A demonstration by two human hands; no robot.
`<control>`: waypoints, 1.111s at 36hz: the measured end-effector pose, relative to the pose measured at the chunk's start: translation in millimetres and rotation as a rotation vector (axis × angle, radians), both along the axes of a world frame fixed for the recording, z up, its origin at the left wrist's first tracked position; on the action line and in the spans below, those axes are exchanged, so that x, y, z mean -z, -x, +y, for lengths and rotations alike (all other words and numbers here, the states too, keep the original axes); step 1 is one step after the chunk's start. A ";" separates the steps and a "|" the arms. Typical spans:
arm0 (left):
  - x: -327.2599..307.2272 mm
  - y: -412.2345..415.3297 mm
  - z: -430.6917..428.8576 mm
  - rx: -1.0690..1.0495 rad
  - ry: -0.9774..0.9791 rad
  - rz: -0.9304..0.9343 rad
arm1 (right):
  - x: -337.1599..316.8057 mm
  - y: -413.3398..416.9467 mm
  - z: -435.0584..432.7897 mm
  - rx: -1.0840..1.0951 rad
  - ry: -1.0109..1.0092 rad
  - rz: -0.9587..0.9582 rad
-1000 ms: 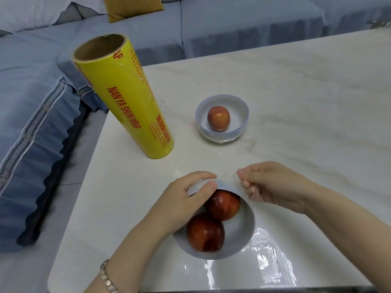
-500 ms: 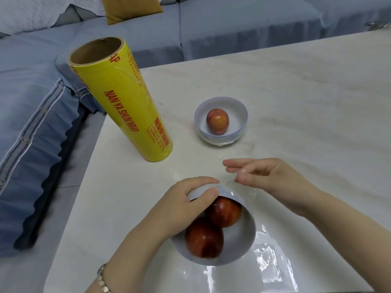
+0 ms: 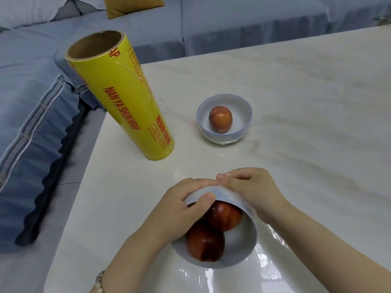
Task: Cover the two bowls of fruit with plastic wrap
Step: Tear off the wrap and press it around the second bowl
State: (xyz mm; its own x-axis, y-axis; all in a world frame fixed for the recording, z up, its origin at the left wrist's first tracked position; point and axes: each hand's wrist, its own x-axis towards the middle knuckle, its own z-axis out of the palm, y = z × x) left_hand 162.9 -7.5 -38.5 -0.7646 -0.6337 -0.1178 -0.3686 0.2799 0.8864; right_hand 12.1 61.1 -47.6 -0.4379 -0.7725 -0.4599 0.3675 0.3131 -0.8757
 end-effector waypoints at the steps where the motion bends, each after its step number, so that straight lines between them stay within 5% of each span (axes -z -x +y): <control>1: -1.0 -0.1 0.8 0.010 -0.009 0.005 | 0.1 1.0 1.1 -0.032 -0.022 -0.024; 13: 0.6 4.0 -7.1 0.084 -0.073 -0.054 | 5.3 16.2 -0.4 -0.222 -0.272 -0.071; 17: 0.6 6.1 -7.7 0.079 -0.093 -0.055 | 5.8 26.5 0.4 -0.197 -0.222 0.025; 22: 2.5 3.3 -8.3 0.040 -0.126 -0.008 | -12.2 43.4 13.0 0.068 0.060 0.419; 25: 2.1 1.3 -7.9 0.024 -0.129 0.013 | -31.4 34.6 28.7 -0.055 0.223 0.498; 32: 2.5 1.3 -2.8 0.004 -0.011 -0.042 | -11.4 1.3 28.8 -0.502 0.057 0.510; 40: 2.8 -3.4 1.4 -0.175 -0.040 -0.016 | -3.5 8.7 35.1 -0.475 0.008 0.168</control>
State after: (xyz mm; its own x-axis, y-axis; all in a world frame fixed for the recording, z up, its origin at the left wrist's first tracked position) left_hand 166.3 -6.1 -41.3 -0.6409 -0.7515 -0.1566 -0.4226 0.1750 0.8893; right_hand 3.4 96.2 -44.1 -0.1046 -0.9076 -0.4067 0.0400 0.4048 -0.9135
